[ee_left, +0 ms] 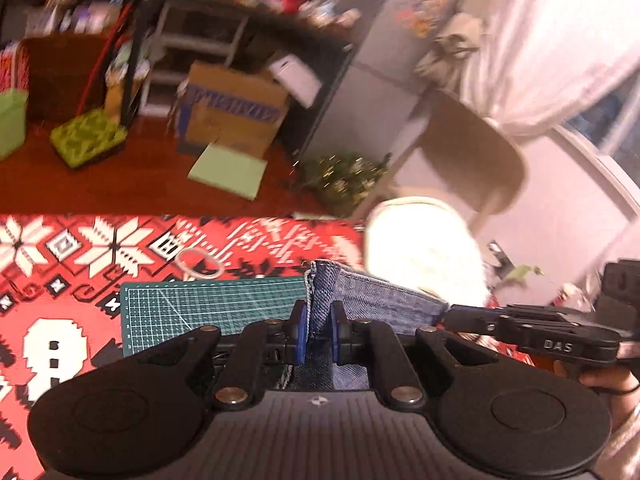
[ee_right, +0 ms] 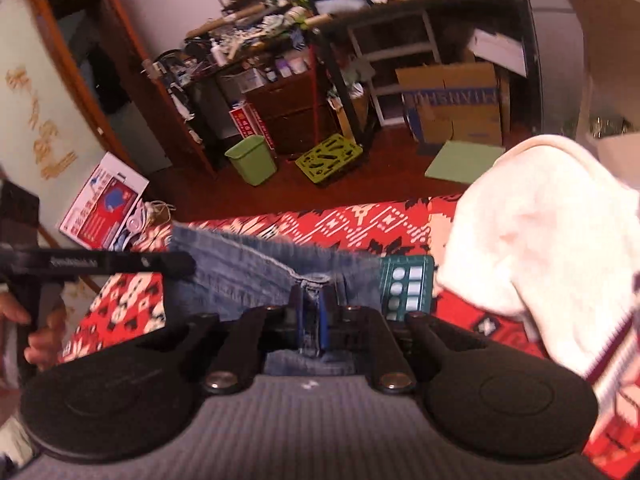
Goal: Fold clothes
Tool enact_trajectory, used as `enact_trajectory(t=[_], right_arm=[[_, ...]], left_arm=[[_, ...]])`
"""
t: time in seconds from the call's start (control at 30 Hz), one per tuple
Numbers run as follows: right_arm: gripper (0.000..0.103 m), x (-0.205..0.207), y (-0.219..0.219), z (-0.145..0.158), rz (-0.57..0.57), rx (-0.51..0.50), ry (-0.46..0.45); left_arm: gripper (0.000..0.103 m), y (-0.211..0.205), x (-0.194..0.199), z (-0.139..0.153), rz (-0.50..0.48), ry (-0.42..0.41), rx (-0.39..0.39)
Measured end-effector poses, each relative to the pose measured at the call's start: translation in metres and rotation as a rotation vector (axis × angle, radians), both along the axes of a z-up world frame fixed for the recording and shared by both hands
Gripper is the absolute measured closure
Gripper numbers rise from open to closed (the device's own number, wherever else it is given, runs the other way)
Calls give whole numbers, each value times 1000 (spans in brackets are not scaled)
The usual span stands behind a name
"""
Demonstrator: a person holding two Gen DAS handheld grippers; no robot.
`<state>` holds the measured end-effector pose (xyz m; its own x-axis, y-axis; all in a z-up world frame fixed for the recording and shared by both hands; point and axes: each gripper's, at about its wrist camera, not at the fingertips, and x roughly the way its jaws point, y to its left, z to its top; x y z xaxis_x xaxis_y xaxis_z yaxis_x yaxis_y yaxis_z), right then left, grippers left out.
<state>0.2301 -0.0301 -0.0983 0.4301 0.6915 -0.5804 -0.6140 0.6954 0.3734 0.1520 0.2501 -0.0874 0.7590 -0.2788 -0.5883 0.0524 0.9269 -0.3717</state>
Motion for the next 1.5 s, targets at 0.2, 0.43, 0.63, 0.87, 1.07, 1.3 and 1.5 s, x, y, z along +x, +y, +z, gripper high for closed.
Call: enact_trajectory(t=[0.2, 0.43, 0.63, 0.87, 1.07, 1.3, 1.5], right_arm=[[94, -75, -34, 11, 29, 13, -34], [87, -152, -67, -16, 70, -22, 51], [86, -189, -88, -61, 47, -63, 162], [77, -191, -105, -68, -14, -28, 185], [69, -175, -106, -62, -48, 40, 192], [59, -149, -99, -72, -84, 99, 258], [84, -140, -82, -91, -74, 109, 354]], left_arm=[[92, -37, -77, -4, -107, -69, 141], [92, -74, -159, -24, -226, -88, 285], [78, -74, -183, -78, -219, 102, 283], [73, -59, -204, -90, -136, 149, 235], [68, -46, -204, -80, -72, 129, 115], [51, -33, -185, -88, 15, 183, -87], [82, -32, -167, -105, 35, 242, -171]])
